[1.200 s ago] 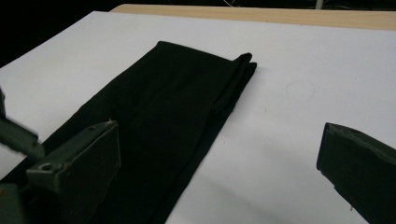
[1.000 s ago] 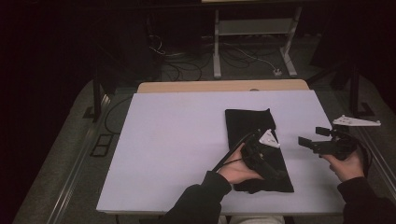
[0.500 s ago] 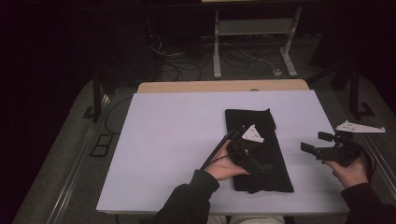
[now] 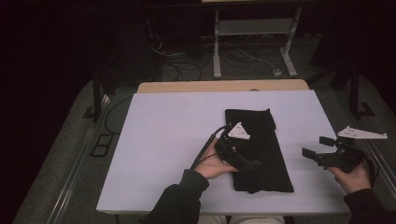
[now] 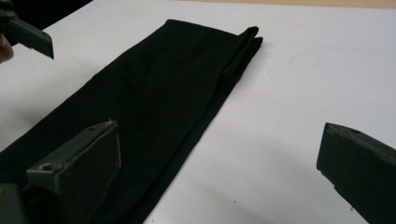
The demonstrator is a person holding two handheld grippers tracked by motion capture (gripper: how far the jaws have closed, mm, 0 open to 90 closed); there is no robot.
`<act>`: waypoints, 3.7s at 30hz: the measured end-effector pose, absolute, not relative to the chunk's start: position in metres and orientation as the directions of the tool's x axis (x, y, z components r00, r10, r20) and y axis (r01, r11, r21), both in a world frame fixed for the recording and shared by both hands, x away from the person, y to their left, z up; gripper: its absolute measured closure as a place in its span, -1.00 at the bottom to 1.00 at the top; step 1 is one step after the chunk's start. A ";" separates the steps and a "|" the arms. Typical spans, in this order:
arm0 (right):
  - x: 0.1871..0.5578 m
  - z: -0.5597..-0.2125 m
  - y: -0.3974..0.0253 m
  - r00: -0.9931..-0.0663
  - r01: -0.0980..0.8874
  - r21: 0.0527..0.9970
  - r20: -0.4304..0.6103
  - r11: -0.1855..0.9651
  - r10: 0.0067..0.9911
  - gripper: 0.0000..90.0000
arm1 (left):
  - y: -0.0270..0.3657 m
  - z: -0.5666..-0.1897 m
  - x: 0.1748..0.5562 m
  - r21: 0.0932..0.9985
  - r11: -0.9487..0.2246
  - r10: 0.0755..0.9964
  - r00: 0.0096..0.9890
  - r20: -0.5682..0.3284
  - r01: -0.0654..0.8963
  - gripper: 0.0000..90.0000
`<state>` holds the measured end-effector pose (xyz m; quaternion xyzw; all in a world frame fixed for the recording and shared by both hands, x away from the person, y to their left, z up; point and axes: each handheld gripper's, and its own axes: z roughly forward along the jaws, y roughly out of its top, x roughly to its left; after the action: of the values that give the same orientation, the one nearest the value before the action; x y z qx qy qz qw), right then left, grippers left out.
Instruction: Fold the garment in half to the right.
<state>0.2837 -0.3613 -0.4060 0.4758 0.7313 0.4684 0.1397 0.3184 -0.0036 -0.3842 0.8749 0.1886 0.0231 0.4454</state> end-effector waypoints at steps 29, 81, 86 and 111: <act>0.266 -0.416 -0.360 -0.527 0.562 0.817 0.234 0.129 0.817 -1.00 | 0.070 -0.388 0.322 0.797 -0.482 0.448 0.884 -0.134 0.365 -1.00; 0.264 -0.419 -0.358 -0.521 0.572 0.809 0.232 0.135 0.821 -1.00 | 0.211 -0.405 0.294 0.842 -0.314 0.605 0.776 -0.178 0.439 -1.00; 0.264 -0.419 -0.358 -0.521 0.572 0.809 0.232 0.134 0.821 -1.00 | 0.224 -0.406 0.290 0.845 -0.297 0.630 0.756 -0.177 0.445 -1.00; 0.267 -0.420 -0.356 -0.525 0.576 0.804 0.225 0.147 0.821 -1.00 | 0.279 -0.420 0.267 0.853 -0.188 0.747 0.635 -0.197 0.486 -1.00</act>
<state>0.2669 -0.3559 -0.4203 0.4686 0.7454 0.4547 0.1346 0.2670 0.2791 -0.4199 0.7593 0.4060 0.1326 0.4910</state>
